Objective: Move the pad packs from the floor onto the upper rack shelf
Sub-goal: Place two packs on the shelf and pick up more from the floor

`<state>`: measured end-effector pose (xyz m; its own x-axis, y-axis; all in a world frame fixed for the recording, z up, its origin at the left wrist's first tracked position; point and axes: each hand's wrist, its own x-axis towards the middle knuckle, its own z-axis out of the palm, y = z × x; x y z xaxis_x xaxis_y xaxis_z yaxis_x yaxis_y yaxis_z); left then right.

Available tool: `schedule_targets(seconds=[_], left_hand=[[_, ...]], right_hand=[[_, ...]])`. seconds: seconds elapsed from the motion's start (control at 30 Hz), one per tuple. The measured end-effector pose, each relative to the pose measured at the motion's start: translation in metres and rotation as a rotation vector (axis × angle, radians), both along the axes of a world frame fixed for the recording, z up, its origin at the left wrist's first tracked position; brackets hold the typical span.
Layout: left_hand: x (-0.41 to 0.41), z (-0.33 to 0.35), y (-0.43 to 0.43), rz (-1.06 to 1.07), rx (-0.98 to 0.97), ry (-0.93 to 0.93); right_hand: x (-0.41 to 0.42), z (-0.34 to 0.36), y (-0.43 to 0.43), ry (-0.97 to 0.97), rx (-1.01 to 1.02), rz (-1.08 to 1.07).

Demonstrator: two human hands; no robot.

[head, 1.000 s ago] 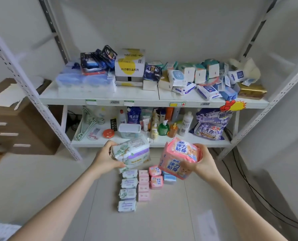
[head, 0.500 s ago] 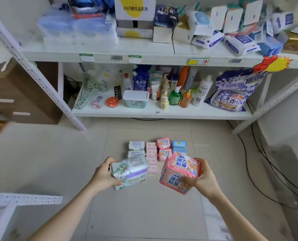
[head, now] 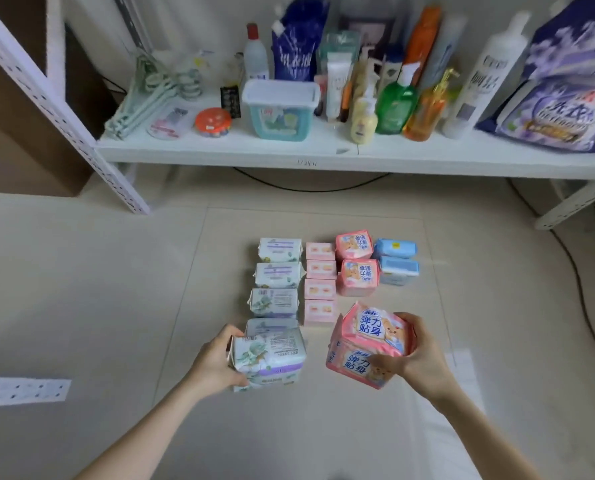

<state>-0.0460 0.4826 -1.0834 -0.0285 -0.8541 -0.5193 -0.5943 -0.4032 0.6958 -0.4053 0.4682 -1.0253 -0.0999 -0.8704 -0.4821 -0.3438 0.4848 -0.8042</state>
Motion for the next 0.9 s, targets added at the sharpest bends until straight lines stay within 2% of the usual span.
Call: schedule_targets(seconds=[0.17, 0.37, 0.6, 0.77, 0.9], left_hand=[[0.004, -0.105, 0.003, 0.002, -0.021, 0.035], [0.019, -0.185, 0.007, -0.005, -0.038, 0.097], [0.022, -0.229, 0.013, -0.014, -0.16, 0.125], [0.026, -0.24, 0.014, -0.02, -0.226, -0.029], [0.03, -0.22, 0.011, -0.073, -0.321, -0.159]], right_hand=[[0.004, -0.103, -0.001, 0.006, 0.006, 0.026], [0.006, -0.182, 0.0, 0.016, -0.01, 0.028], [0.01, -0.221, 0.003, 0.007, -0.042, 0.025], [0.013, -0.226, 0.008, 0.011, -0.045, 0.039], [0.012, -0.218, 0.008, 0.001, -0.044, 0.056]])
